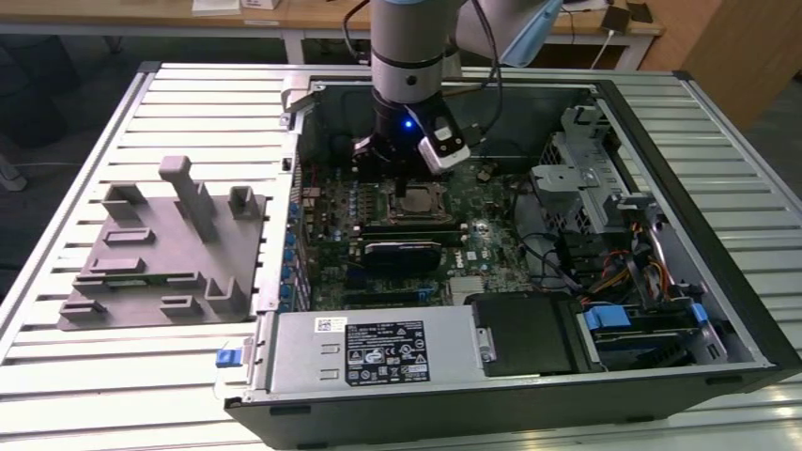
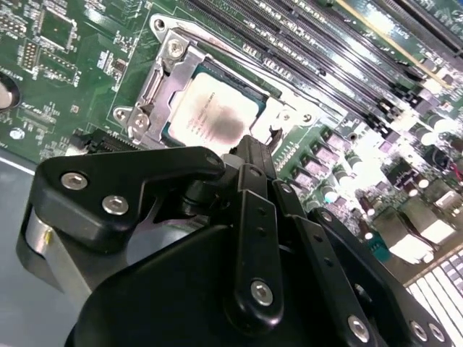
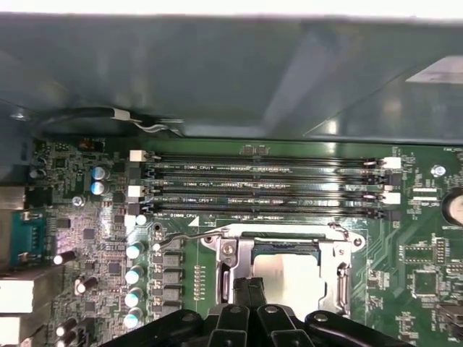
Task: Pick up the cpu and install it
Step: 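Close the cpu cover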
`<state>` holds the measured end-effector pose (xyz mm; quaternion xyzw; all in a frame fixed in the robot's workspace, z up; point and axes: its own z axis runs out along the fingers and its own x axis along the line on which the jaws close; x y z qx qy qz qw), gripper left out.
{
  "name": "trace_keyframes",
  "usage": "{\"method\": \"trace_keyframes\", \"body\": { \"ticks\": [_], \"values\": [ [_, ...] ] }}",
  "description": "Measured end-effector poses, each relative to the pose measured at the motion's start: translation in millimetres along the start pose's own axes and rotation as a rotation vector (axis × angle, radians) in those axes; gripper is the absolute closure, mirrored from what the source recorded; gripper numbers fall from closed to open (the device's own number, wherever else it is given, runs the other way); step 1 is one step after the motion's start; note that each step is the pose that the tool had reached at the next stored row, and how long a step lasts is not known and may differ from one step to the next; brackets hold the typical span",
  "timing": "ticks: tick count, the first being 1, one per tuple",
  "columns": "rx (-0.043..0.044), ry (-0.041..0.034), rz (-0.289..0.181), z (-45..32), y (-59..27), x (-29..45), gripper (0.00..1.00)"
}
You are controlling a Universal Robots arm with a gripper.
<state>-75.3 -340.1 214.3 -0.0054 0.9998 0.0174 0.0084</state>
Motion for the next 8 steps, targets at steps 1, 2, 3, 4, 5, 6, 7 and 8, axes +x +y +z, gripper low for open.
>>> {"method": "trace_keyframes", "body": {
  "ticks": [1,2,3,4,5,6,7,8],
  "values": [
    [0.0001,0.0,0.0,-2.7,0.1,0.0,0.89],
    [0.0001,0.0,0.0,-5.0,0.2,-0.1,0.89],
    [0.0,-0.0002,0.0,-7.2,0.2,-0.1,0.89],
    [0.0001,-0.0002,0.0,-9.3,0.3,-0.1,0.89],
    [0.0,-0.0003,0.0,-11.5,0.4,-0.2,0.89],
    [0.0001,-0.0003,0.0,-13.7,0.5,-0.2,0.89],
    [0.0,-0.0005,0.0,-15.7,0.5,-0.3,0.89],
    [0.0001,-0.0007,0.0,-17.3,0.6,-0.3,0.89]
  ]
}}
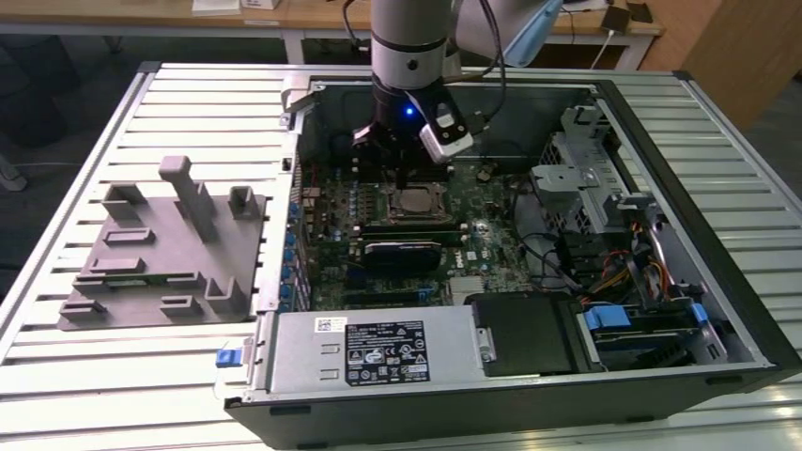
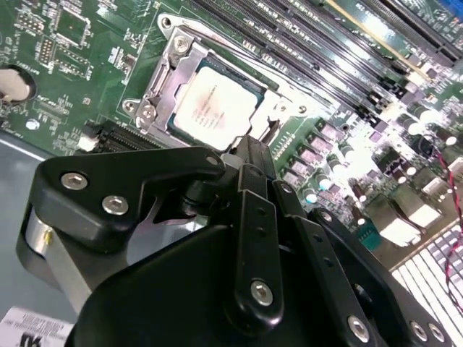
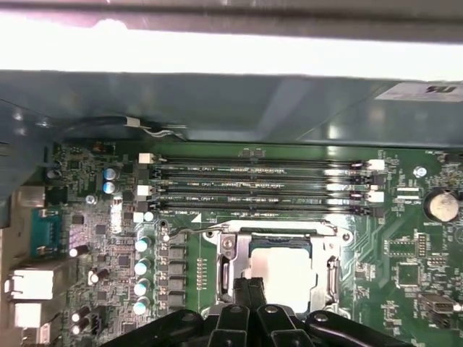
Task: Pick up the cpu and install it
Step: 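Close the cpu cover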
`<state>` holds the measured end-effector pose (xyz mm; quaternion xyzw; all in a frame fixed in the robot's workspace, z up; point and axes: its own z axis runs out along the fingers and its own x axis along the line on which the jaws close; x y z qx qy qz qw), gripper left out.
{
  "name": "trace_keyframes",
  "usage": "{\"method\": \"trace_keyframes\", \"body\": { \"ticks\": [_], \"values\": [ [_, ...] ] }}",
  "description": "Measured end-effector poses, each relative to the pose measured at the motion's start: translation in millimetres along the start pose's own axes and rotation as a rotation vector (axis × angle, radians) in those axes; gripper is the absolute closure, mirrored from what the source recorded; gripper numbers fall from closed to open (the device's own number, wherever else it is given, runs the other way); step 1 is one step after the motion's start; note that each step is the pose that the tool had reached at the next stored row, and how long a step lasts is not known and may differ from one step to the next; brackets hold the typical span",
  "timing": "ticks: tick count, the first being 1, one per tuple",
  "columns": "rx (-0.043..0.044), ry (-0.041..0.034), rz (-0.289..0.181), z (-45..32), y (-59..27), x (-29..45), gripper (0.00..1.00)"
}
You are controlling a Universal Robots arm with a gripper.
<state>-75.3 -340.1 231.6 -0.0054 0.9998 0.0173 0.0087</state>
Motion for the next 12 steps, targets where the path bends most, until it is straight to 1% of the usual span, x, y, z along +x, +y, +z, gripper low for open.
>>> {"method": "trace_keyframes", "body": {
  "ticks": [6,7,12],
  "values": [
    [-0.0001,-0.0002,0.0,-0.7,0.0,-0.1,0.89],
    [0.0001,0.0,0.0,-0.8,0.1,-1.1,0.89],
    [0.0,0.0,0.0,-0.5,-0.1,-16.2,0.89]
  ]
}}
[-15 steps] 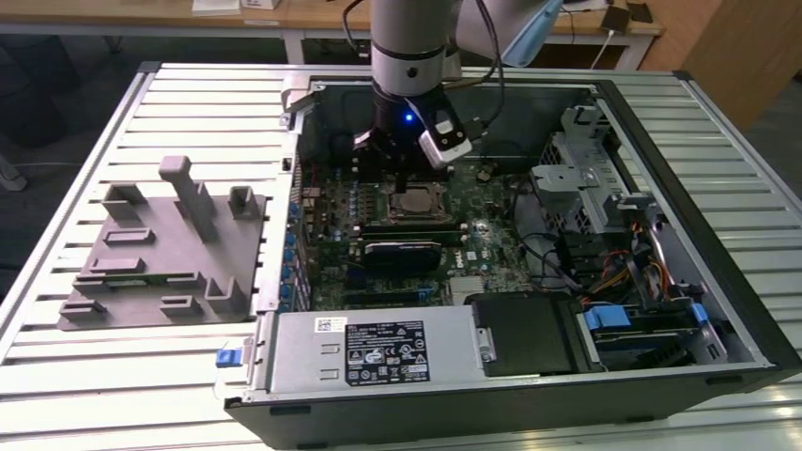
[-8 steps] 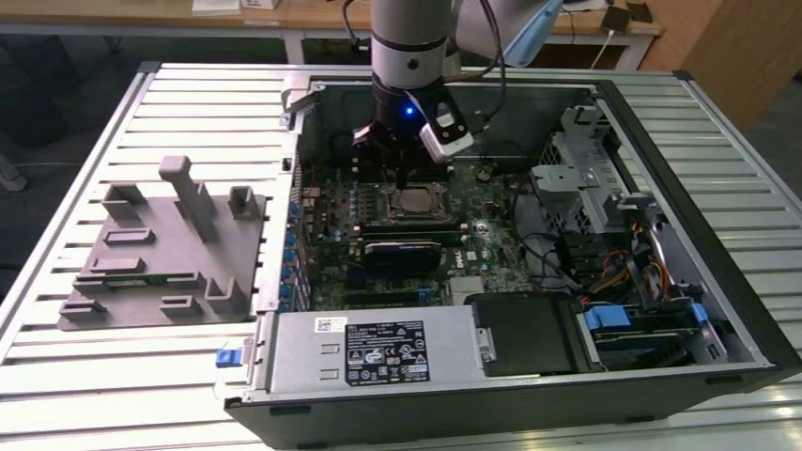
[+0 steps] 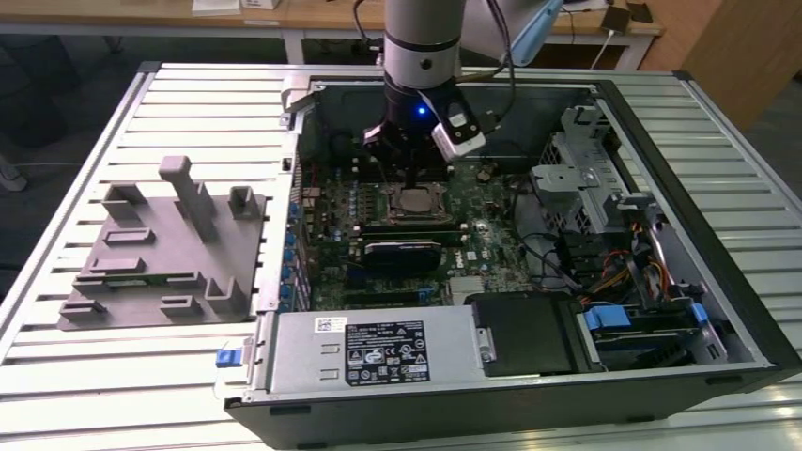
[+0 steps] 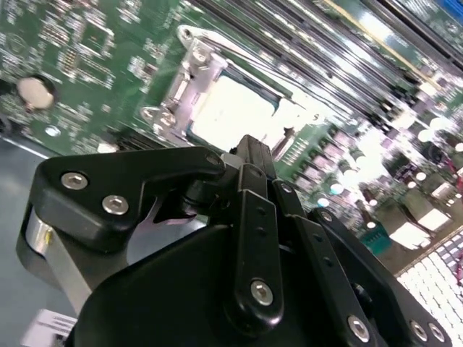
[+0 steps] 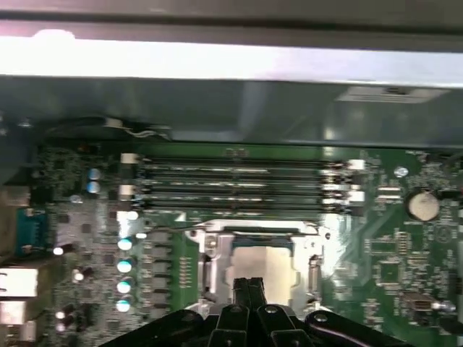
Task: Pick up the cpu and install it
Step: 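Close the cpu cover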
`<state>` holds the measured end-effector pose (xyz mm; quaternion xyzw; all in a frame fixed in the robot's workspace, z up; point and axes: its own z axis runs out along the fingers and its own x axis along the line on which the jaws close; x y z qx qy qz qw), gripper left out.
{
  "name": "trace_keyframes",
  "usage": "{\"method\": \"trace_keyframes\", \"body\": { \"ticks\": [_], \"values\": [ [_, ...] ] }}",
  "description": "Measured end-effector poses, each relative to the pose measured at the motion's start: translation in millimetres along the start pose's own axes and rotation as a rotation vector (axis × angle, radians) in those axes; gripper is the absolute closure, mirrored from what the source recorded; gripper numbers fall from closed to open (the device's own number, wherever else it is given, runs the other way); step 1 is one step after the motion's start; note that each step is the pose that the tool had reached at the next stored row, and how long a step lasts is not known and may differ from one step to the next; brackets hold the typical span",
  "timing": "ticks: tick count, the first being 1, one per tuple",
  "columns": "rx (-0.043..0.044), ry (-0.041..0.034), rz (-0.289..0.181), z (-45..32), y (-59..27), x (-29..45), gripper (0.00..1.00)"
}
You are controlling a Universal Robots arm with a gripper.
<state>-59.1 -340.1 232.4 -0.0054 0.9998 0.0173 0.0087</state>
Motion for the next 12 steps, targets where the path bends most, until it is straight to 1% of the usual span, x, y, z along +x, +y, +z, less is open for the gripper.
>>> {"method": "trace_keyframes", "body": {
  "ticks": [2,4,6,8,12],
  "values": [
    [0.0,0.0001,0.0,0.1,-0.1,-6.0,0.89],
    [0.0,0.0001,0.0,0.1,-0.1,-9.8,0.89],
    [-0.0001,0.0,0.0,0.1,-0.2,-10.1,0.89],
    [0.0001,0.0001,0.0,-2.0,0.0,-10.2,0.89],
    [0.0,0.0,0.0,-10.5,0.3,-10.4,0.89]
  ]
}}
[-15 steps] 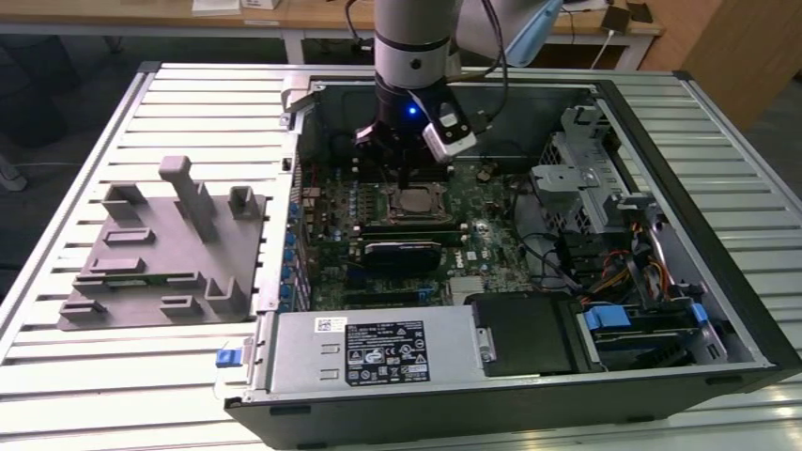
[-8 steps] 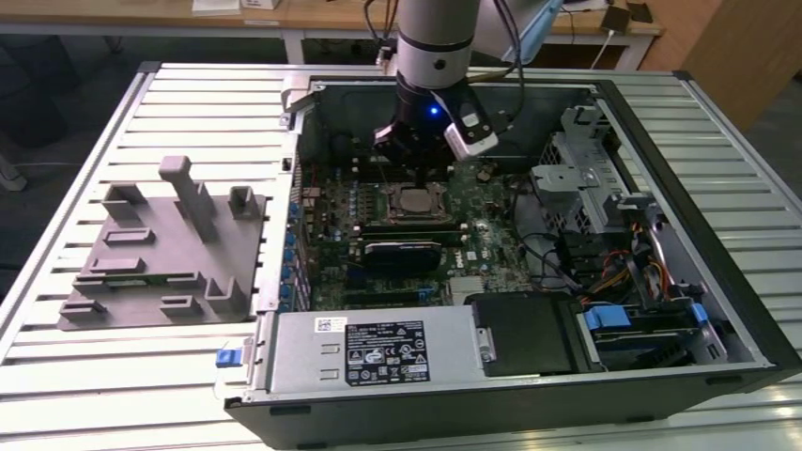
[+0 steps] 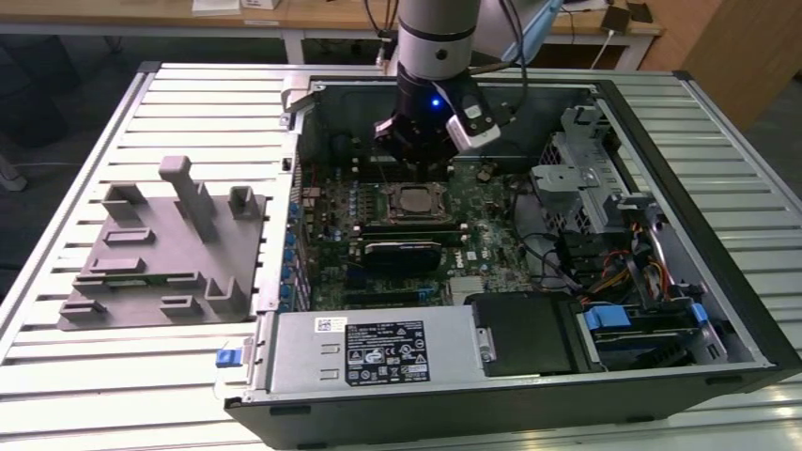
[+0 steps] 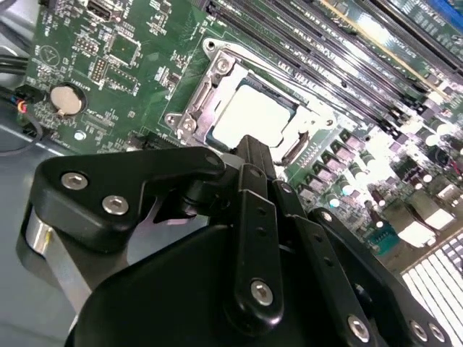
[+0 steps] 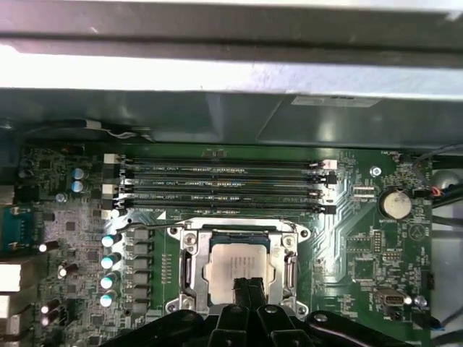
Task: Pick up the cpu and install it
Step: 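Close the cpu cover, then install the first cpu locking lever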
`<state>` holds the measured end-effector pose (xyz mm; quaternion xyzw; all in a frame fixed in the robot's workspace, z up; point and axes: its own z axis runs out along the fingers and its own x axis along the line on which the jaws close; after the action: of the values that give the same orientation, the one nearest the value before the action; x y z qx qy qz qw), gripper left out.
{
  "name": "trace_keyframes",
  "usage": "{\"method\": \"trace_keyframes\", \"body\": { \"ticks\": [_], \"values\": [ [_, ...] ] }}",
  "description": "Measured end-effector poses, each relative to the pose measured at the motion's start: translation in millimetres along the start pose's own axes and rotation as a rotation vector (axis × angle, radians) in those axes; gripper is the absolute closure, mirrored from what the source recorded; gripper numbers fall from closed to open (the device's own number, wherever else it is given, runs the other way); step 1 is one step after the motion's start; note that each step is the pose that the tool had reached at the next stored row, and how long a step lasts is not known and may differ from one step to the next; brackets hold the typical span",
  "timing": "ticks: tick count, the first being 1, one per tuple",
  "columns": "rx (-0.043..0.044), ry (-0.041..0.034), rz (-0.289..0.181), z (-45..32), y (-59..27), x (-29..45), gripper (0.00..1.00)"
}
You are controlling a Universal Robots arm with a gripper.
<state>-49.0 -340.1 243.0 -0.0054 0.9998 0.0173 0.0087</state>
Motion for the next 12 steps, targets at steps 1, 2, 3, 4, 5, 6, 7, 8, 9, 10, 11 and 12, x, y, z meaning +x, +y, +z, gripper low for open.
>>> {"method": "trace_keyframes", "body": {
  "ticks": [1,2,3,4,5,6,7,8,9,10,11,12],
  "values": [
    [-0.0001,0.0,0.0,-2.5,0.1,0.0,0.89],
    [0.0002,0.0001,0.0,-4.9,0.1,-0.1,0.89],
    [0.0003,0.0001,0.0,-6.7,0.2,-0.1,0.89],
    [0.0004,0.0002,0.0,-7.7,0.2,-0.1,0.89],
    [0.0002,0.0,0.0,-7.8,0.3,-0.1,0.89],
    [0.0002,0.0,0.0,-8.0,0.3,-0.1,0.89],
    [0.0002,0.0001,0.0,-8.1,0.3,-0.1,0.89],
    [0.0002,0.0001,0.0,-8.1,0.3,-0.1,0.89],
    [0.0003,0.0001,0.0,-8.2,0.3,-0.1,0.89],
    [0.0002,0.0001,0.0,-8.2,0.3,-0.1,0.89],
    [0.0002,0.0,0.0,-8.2,0.3,-0.1,0.89],
    [0.0002,0.0,0.0,-8.2,0.3,-0.1,0.89]
  ]
}}
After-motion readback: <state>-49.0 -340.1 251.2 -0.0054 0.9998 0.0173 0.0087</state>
